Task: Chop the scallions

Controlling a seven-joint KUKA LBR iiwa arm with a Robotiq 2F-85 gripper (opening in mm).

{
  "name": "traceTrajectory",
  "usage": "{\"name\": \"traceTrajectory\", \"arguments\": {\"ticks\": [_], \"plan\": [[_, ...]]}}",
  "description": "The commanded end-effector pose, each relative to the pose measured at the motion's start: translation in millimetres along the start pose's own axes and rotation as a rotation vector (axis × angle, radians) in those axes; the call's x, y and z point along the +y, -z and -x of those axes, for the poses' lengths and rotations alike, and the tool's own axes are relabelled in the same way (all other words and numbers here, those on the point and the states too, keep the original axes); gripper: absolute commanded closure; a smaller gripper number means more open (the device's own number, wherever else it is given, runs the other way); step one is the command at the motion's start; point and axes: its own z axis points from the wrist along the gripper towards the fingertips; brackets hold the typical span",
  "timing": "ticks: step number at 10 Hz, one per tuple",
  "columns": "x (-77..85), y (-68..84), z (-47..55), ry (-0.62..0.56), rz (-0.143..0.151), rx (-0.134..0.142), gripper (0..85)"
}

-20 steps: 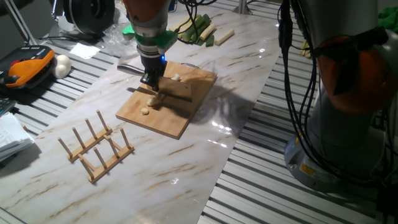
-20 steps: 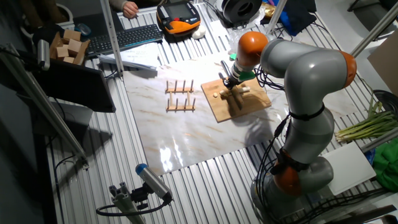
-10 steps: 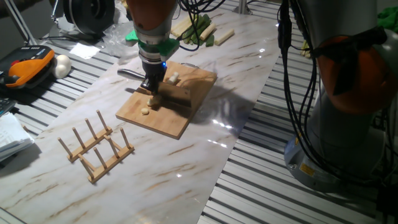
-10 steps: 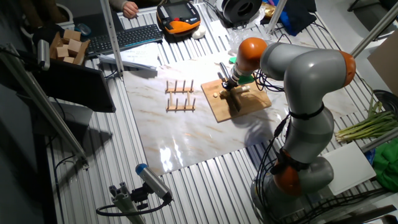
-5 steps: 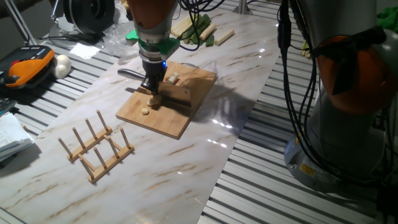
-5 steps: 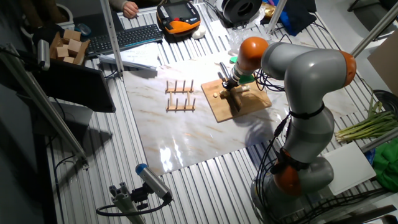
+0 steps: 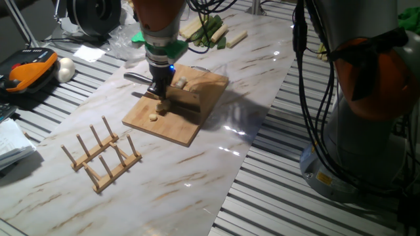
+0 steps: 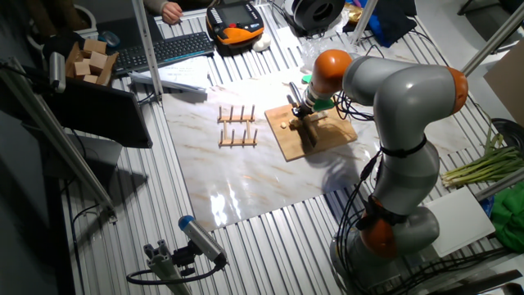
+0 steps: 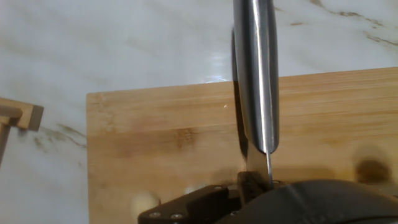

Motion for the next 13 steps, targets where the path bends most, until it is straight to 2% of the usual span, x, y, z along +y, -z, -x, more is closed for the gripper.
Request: {"name": "traceTrajectory", "arguments": {"ticks": [1, 3, 4, 6, 11, 13], "plan": [[1.2, 3.2, 8.3, 0.003, -0.001, -0.011, 85.0], [-0.6, 6.0, 7.8, 0.009, 0.001, -0.003, 85.0], [-3.9, 12.4, 4.5, 0.011, 0.013, 0.017, 85.0], [-2.3, 20.9, -0.8, 0.005, 0.007, 0.024, 85.0], [-5.7, 34.0, 0.7, 0.008, 0.02, 0.046, 85.0], [-6.5, 40.0, -1.8, 0.009, 0.013, 0.046, 85.0]]}}
